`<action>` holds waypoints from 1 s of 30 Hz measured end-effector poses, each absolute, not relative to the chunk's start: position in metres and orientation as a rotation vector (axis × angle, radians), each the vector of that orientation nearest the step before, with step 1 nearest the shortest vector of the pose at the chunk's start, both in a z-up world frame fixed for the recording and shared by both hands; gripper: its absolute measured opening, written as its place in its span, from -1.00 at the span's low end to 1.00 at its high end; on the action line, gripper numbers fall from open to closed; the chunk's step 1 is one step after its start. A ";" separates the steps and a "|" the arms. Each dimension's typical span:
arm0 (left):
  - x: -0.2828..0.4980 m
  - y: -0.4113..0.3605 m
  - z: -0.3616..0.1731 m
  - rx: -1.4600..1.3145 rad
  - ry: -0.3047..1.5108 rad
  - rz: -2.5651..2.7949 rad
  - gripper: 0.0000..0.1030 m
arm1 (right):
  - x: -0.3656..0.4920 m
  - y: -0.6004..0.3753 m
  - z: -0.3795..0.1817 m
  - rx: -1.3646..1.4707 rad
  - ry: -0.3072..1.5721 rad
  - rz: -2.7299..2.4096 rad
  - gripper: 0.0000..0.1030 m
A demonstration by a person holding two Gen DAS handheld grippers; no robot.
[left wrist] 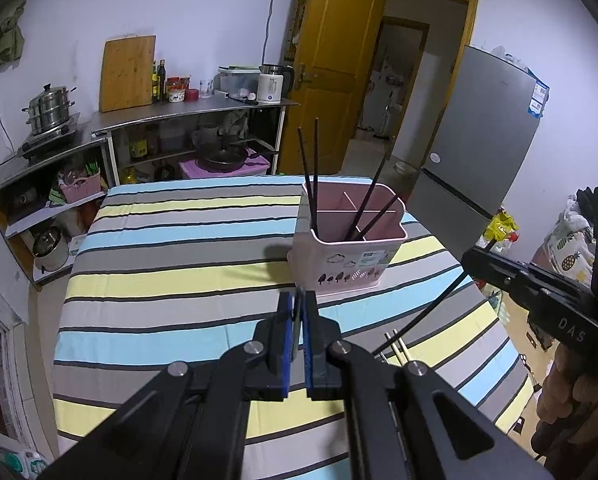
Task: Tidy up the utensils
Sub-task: 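Lift both chopsticks upright and carry them to the pink basket, then lower the chopsticks into the pink basket and open both grippers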
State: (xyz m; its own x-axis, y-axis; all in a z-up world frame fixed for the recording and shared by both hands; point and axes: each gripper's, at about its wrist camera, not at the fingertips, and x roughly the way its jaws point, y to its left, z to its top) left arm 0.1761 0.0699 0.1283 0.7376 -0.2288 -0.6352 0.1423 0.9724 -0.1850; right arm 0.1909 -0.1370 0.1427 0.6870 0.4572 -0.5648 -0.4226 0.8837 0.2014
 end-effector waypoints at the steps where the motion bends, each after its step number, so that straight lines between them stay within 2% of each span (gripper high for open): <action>1: 0.175 0.070 0.130 -0.125 0.712 -0.205 -0.90 | 0.189 -0.138 0.144 0.057 0.642 0.493 -0.92; 16: 0.192 0.061 0.155 -0.182 0.684 -0.251 -0.90 | 0.199 -0.164 0.169 0.084 0.563 0.446 -0.93; 30: 0.233 0.050 0.218 -0.221 0.565 -0.291 -0.90 | 0.233 -0.190 0.223 0.172 0.421 0.403 -0.92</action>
State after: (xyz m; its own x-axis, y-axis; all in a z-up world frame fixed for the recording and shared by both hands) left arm 0.2335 0.0499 0.2176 0.8055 -0.3294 -0.4926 0.2090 0.9358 -0.2841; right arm 0.2330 -0.1897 0.2230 0.8354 0.4135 -0.3621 -0.3431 0.9070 0.2443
